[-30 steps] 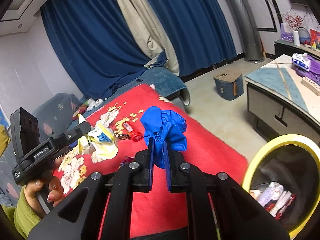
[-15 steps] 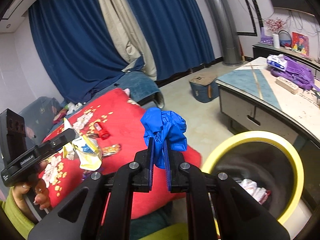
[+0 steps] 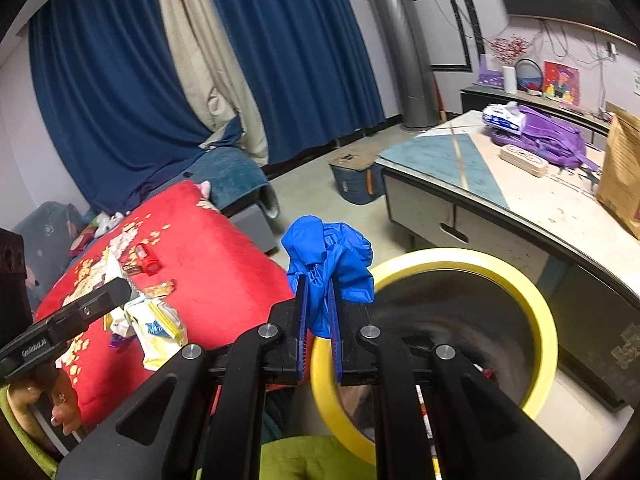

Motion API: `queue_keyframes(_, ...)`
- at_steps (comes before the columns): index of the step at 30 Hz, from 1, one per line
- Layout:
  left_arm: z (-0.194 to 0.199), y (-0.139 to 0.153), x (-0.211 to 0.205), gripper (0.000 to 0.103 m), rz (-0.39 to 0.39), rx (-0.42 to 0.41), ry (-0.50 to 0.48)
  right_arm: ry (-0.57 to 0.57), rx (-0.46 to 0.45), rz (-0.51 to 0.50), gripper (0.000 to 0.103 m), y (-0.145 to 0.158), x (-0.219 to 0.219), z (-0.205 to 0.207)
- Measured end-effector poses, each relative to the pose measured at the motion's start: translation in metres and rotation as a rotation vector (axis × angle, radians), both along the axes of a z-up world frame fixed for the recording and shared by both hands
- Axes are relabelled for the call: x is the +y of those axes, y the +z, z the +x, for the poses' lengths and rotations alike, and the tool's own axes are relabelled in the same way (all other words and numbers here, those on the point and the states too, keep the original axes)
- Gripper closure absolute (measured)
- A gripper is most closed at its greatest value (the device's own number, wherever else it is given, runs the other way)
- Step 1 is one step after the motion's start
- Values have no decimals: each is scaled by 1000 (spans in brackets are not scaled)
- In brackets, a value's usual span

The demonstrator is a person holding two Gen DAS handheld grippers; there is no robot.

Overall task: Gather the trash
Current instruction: 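Carry the blue glove and yellow wrapper over the yellow bin, then open both grippers to drop the glove and wrapper into the bin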

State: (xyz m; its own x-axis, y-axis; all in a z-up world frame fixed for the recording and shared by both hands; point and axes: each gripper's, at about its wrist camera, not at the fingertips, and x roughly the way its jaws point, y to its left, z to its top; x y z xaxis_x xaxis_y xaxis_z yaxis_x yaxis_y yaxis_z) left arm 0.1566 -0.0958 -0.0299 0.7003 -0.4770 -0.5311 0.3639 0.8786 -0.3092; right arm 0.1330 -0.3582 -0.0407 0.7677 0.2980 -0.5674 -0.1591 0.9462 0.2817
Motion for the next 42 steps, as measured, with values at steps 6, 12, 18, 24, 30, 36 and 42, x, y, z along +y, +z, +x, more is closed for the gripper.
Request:
queue_keyframes(6, 8, -6, -29, 68, 18, -2, -54, -55, 36, -6, 93, -11, -21, 0)
queue_keyframes(12, 16, -16, -60, 67, 61, -5, -110, -92, 75, -24, 93, -25, -36, 2)
queue_keyframes(18, 23, -31, -91, 67, 107, -1, -164, -132, 103, -18, 93, -33, -51, 6)
queue_keyframes(24, 31, -51, -115, 67, 158, 23, -209, -172, 134, -13, 93, -43, -67, 10)
queue_keyframes(30, 39, -66, -124, 66, 166, 59, -228, -192, 150, -5, 89, -48, -74, 11)
queue_keyframes(36, 44, -74, -131, 65, 173, 75, -246, -213, 154, 6, 81, -50, -80, 13)
queue_keyframes(42, 45, -77, -133, 48, 166, 89, -257, -248, 154, 18, 65, -51, -87, 13)
